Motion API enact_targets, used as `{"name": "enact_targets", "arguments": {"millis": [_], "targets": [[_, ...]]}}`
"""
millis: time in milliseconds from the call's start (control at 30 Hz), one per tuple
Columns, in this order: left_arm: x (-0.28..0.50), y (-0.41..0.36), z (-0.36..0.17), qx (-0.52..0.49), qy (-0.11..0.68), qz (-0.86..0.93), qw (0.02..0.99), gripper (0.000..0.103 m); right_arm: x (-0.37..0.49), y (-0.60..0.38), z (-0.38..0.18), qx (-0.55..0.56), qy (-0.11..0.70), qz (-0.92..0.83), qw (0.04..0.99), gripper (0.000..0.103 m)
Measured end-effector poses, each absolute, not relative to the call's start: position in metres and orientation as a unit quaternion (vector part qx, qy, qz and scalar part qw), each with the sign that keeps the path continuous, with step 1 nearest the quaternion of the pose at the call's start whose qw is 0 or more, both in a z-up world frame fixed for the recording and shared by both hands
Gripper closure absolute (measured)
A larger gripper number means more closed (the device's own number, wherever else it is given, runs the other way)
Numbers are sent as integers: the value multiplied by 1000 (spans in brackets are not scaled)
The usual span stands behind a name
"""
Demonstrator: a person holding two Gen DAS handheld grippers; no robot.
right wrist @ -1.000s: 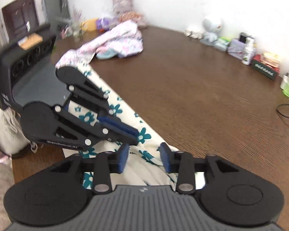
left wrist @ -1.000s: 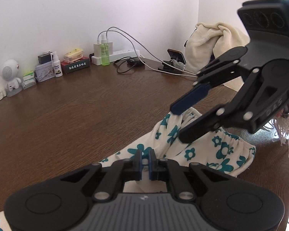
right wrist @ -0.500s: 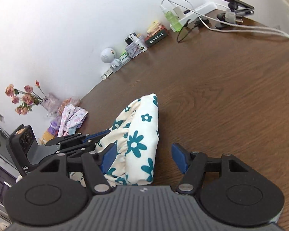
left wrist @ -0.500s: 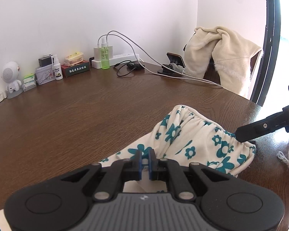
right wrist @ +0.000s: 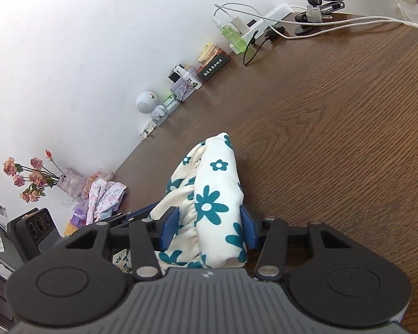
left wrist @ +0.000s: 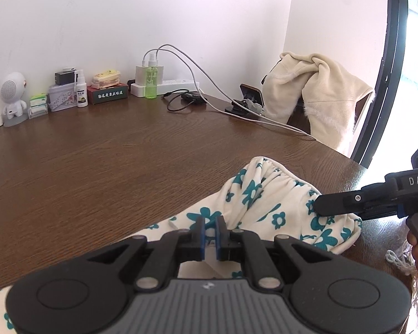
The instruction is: Fold clothes
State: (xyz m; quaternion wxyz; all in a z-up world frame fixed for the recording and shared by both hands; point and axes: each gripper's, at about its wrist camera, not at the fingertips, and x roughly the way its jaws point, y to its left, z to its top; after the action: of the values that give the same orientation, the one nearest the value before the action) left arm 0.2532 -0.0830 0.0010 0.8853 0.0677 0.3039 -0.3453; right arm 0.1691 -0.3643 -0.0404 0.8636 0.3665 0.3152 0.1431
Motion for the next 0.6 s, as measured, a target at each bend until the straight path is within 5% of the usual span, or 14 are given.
{"name": "enact_targets", "arguments": {"millis": [333,600], "targets": [[256,-75,-1,50,304,-353,884,96,158,-359,-45,407,304,111,854,62],[255,-78,3,60,302,-351,884,96,164,-360,-39,400,294,116,860,84]]}}
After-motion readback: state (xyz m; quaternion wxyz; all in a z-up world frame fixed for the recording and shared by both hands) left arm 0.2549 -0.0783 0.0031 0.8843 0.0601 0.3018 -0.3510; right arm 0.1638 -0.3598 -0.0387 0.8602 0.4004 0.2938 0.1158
